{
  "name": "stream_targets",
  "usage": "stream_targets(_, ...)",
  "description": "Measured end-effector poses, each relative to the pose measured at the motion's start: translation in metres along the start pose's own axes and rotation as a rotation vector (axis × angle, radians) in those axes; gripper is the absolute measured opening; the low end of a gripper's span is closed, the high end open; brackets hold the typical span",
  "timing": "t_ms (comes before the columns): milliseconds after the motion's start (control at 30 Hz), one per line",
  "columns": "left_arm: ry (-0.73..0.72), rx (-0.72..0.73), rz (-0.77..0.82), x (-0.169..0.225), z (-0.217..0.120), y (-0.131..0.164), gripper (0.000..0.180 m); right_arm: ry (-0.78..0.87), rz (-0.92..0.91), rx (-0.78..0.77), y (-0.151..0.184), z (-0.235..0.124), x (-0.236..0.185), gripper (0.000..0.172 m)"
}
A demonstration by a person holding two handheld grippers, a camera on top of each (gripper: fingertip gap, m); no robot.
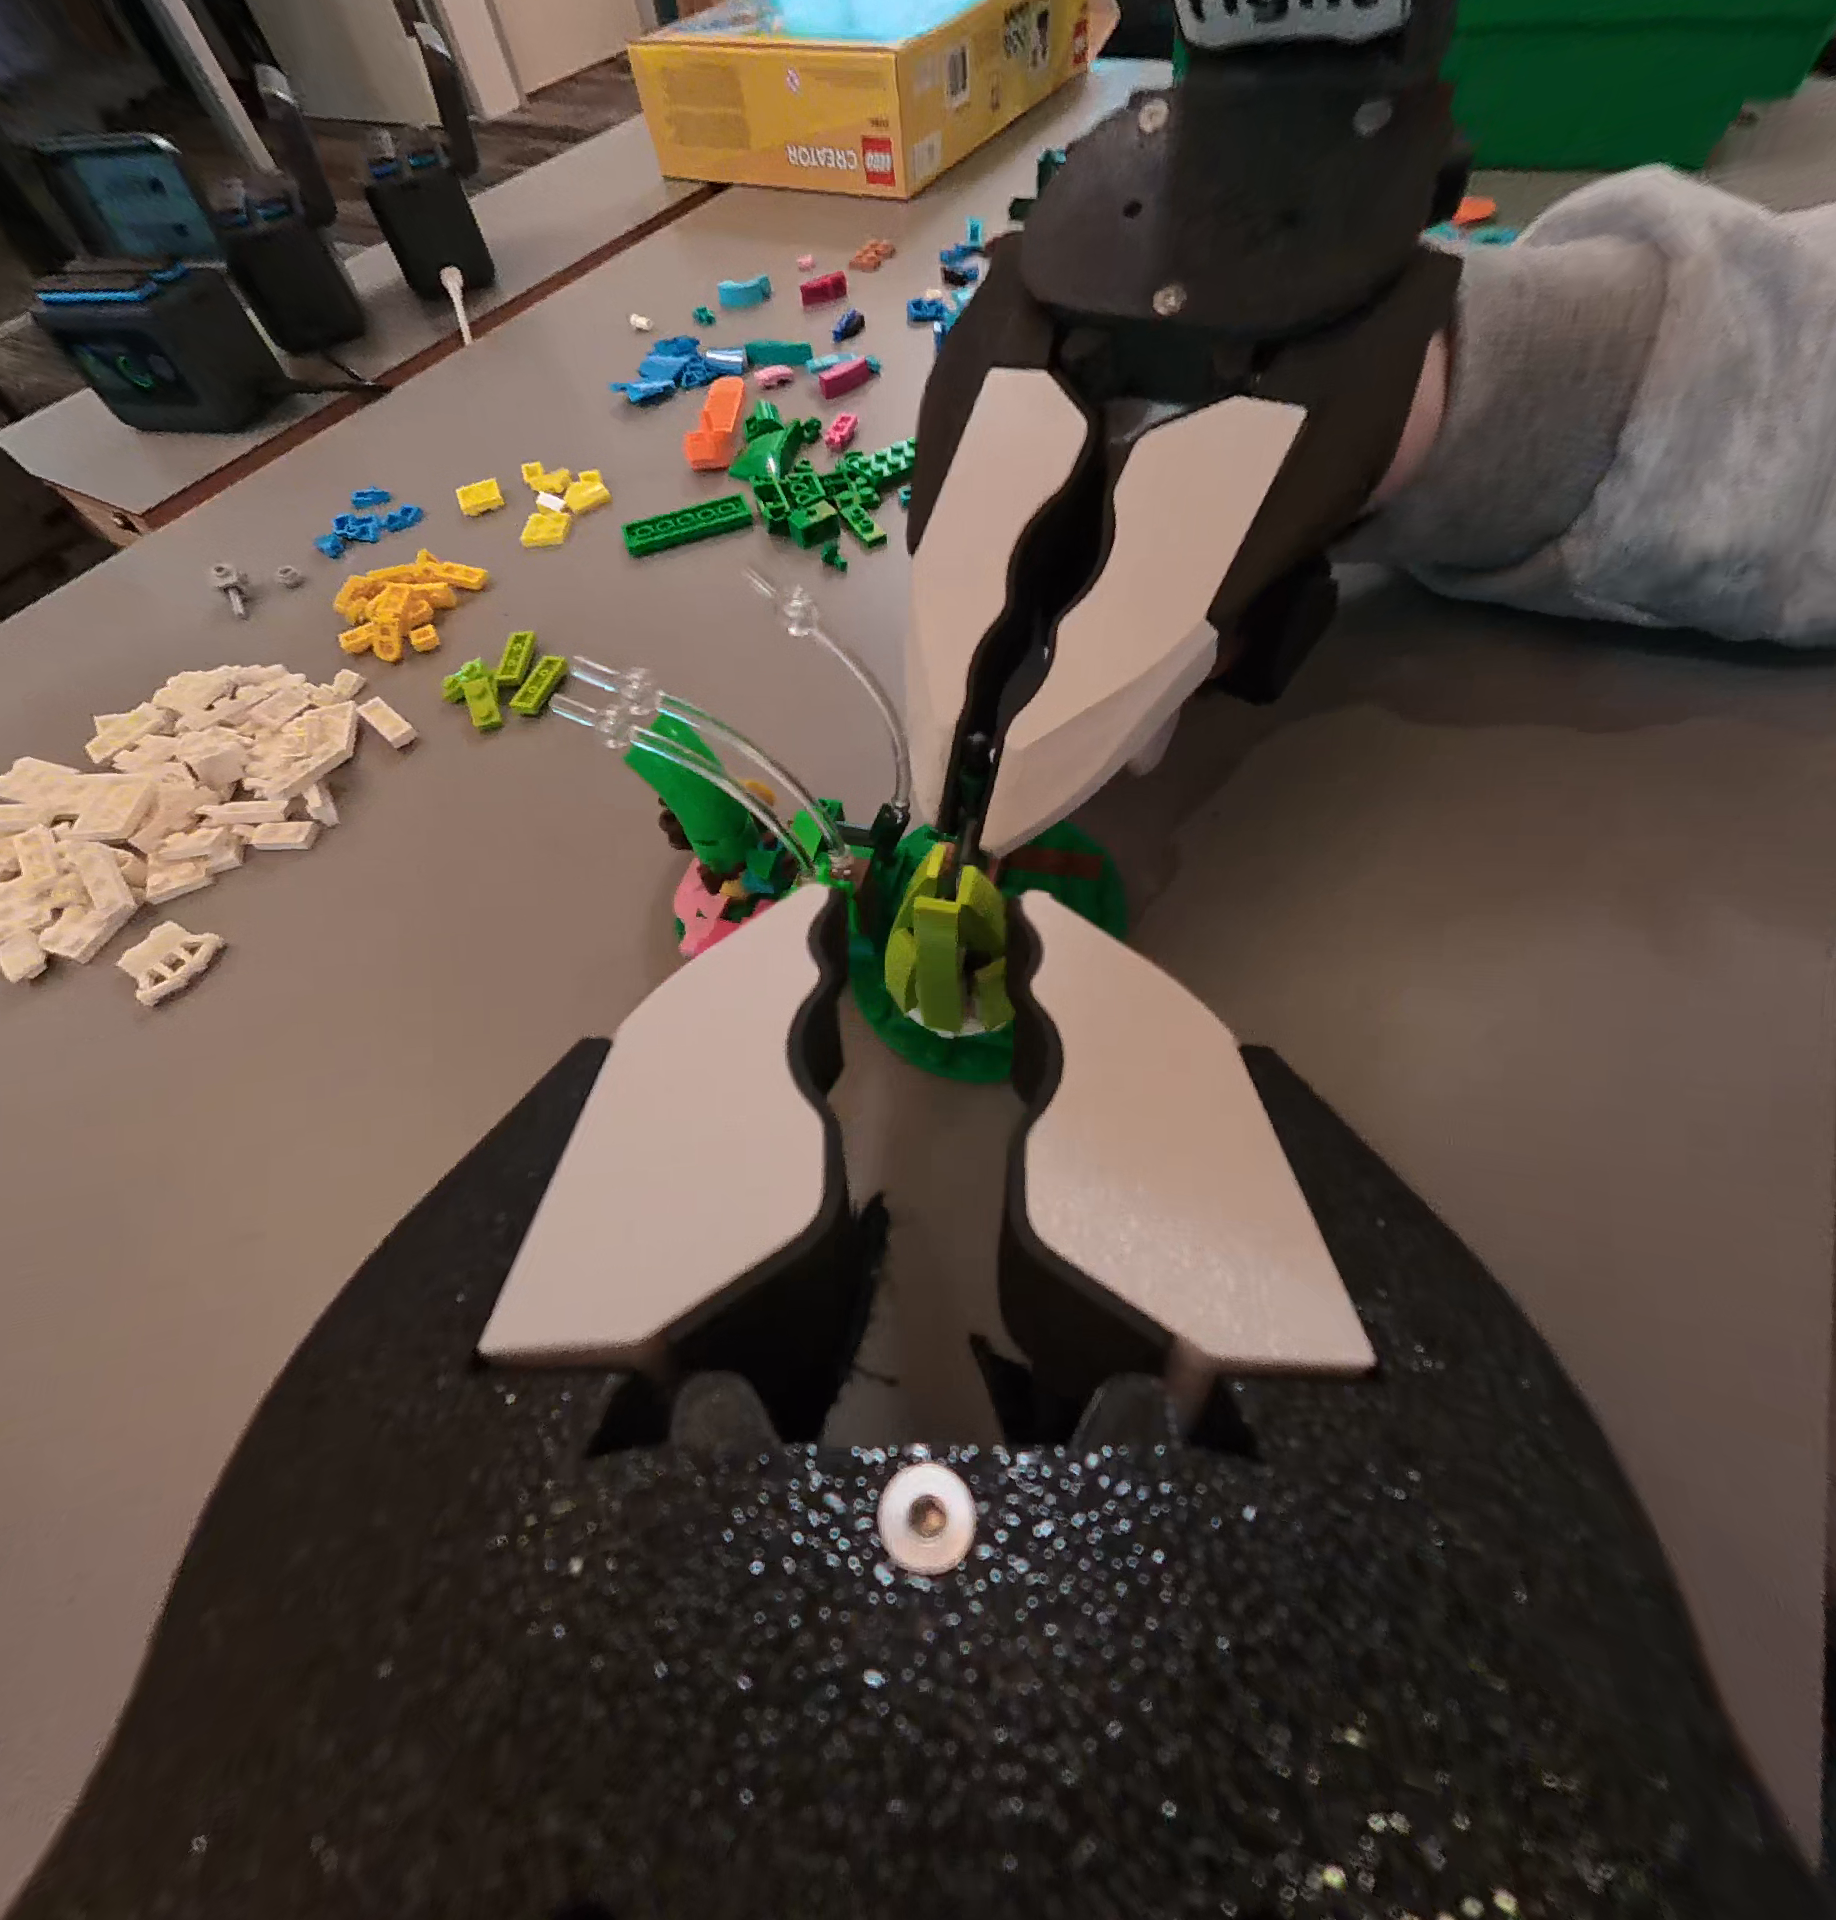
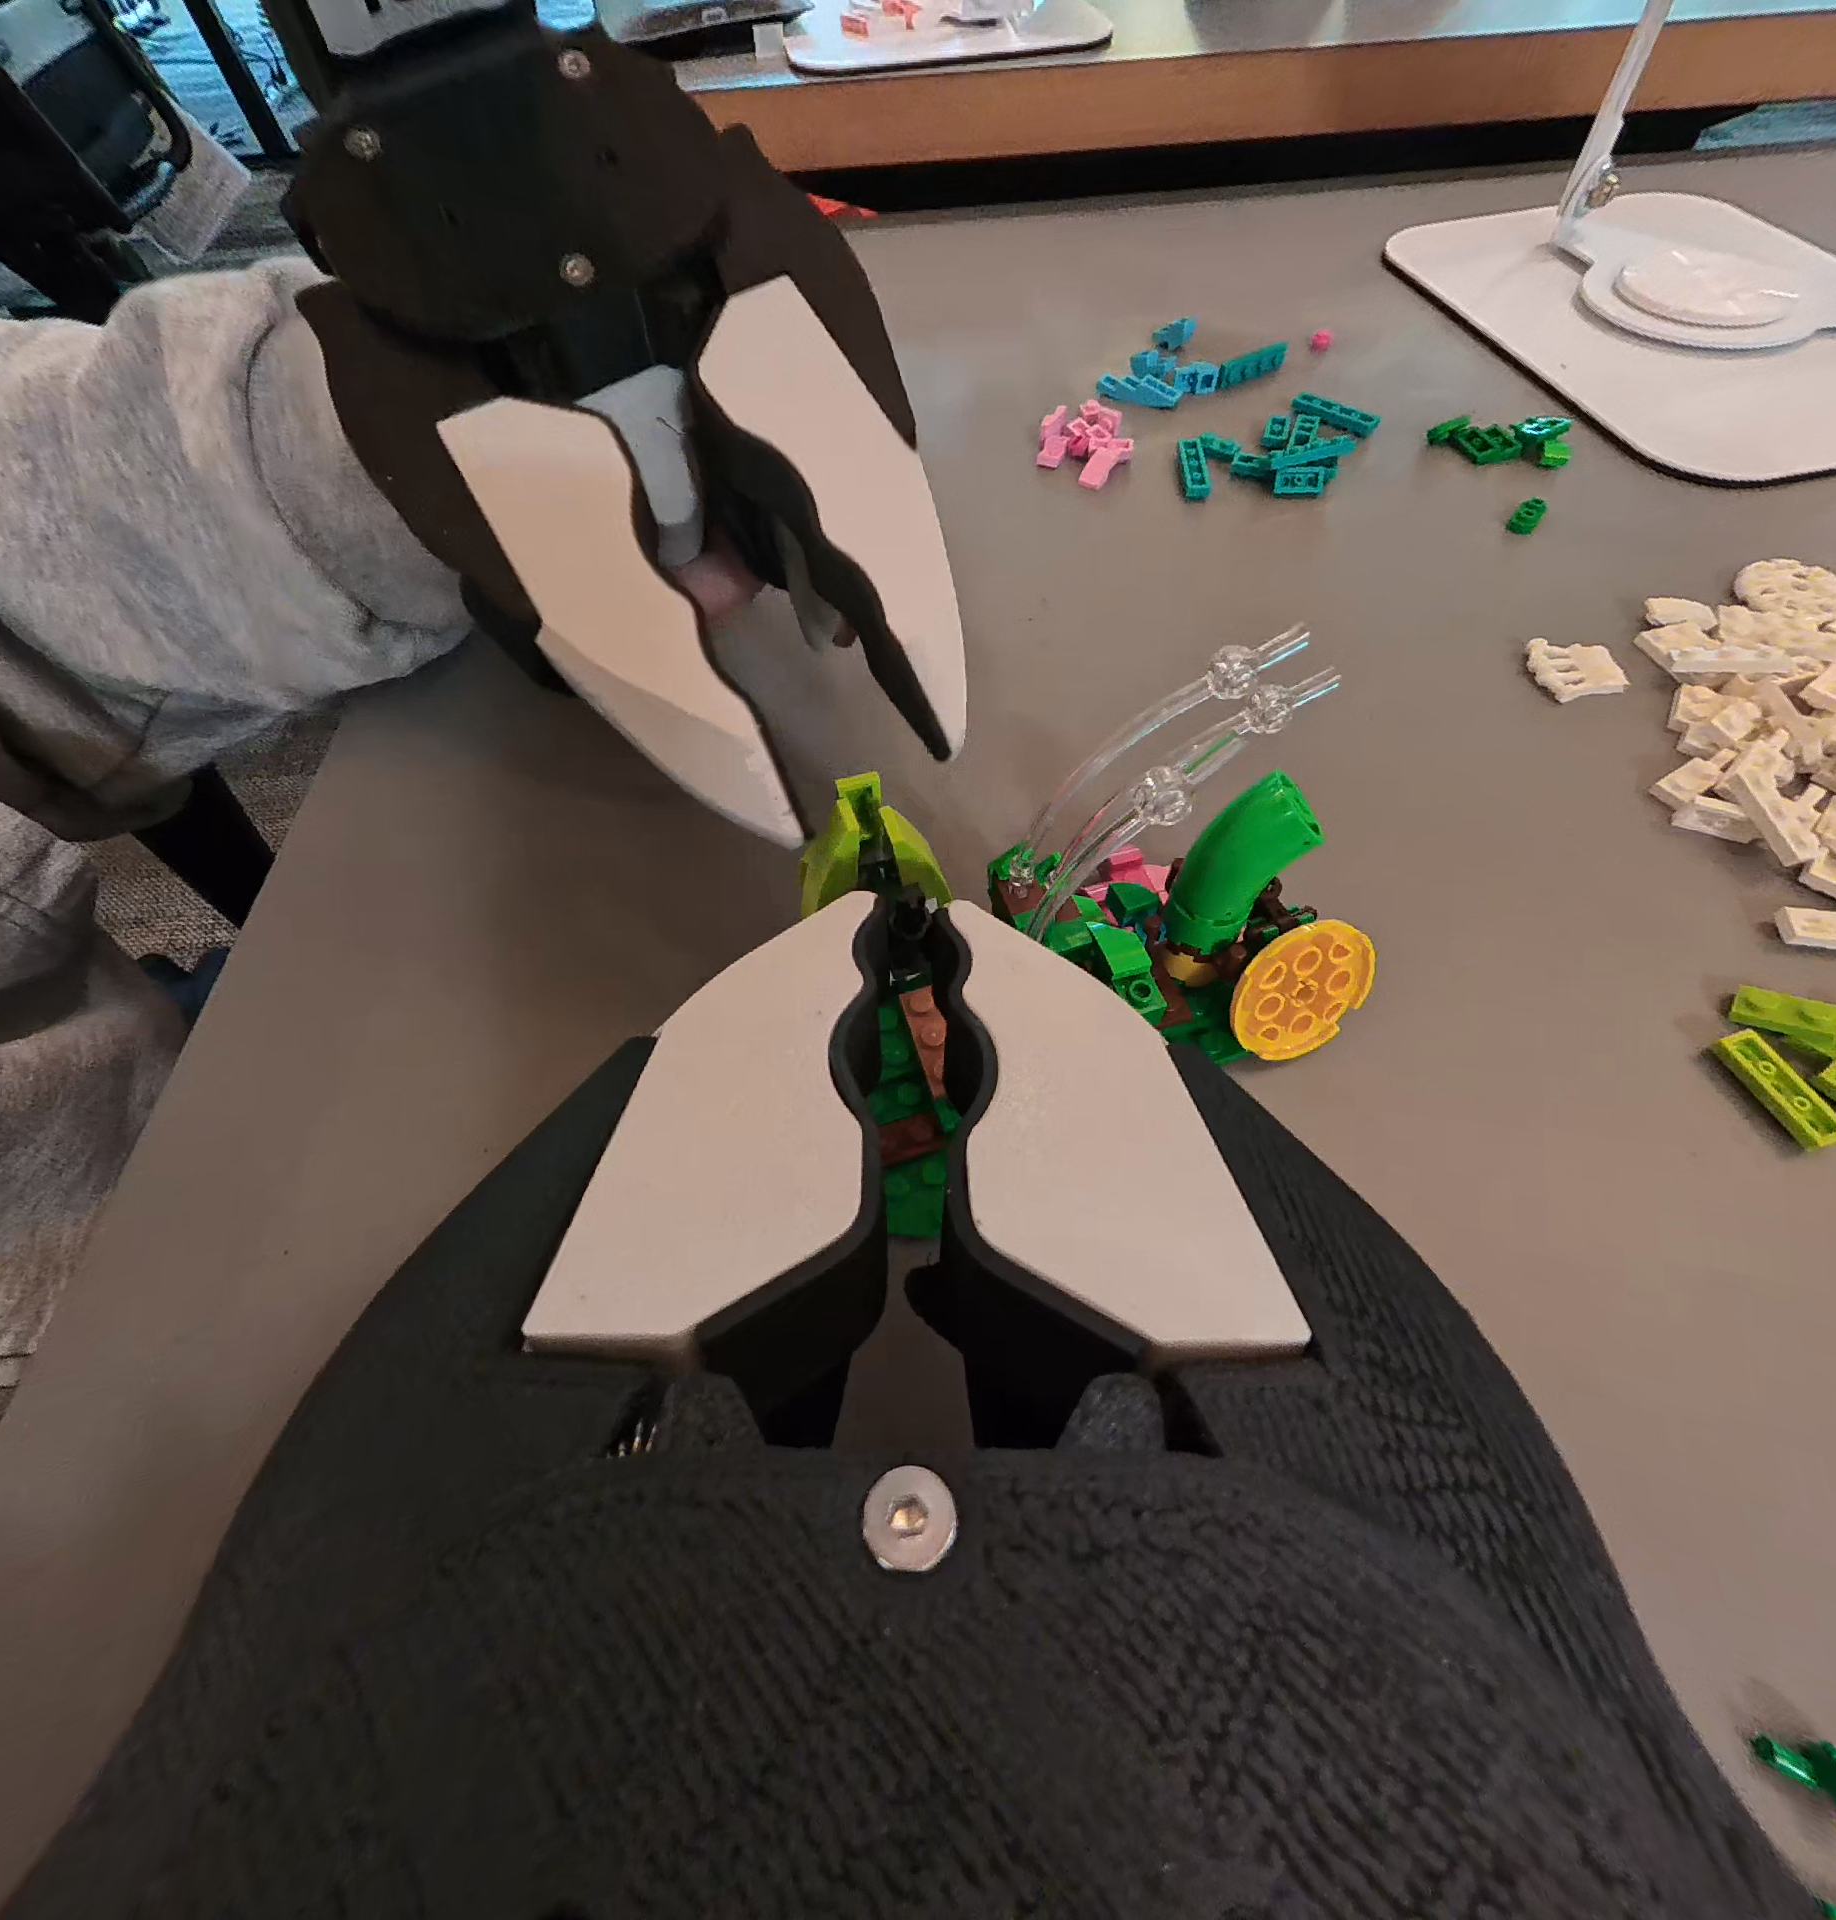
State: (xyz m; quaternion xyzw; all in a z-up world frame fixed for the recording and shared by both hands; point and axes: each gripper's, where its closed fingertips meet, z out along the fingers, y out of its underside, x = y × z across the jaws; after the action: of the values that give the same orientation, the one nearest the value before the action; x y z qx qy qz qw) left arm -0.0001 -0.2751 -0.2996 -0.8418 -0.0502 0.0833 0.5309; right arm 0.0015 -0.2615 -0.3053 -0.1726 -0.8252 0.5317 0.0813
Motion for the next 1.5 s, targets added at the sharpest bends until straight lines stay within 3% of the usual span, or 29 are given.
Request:
stream_targets(133,-0.012,-0.053,0.053,0.004,0.007,0.007,0.035,0.0,0.003,0.001,0.0,0.0,0.0,0.006)
stream_targets(233,0.001,-0.072,0.078,0.007,0.007,0.009,0.019,0.004,0.004,0.0,0.0,0.0,0.001,0.006)
stream_targets(500,0.117,-0.046,-0.085,0.006,-0.003,0.011,0.008,-0.01,0.006,0.001,0.0,0.001,-0.001,0.007)
stream_targets(767,0.122,-0.07,-0.156,-0.001,-0.007,0.016,0.008,-0.004,0.019,0.002,0.0,0.0,0.001,0.007)
stream_targets(933,0.108,-0.096,-0.137,0.003,0.0,0.02,0.021,-0.001,0.014,0.003,0.0,0.0,0.001,0.007)
stream_targets(1067,0.092,-0.109,-0.116,0.002,0.0,0.02,0.009,0.007,0.009,0.002,0.0,0.0,0.002,0.007)
stream_targets(1500,0.132,-0.029,-0.172,-0.002,-0.01,0.01,0.008,0.007,-0.021,-0.003,-0.004,-0.009,0.002,0.006)
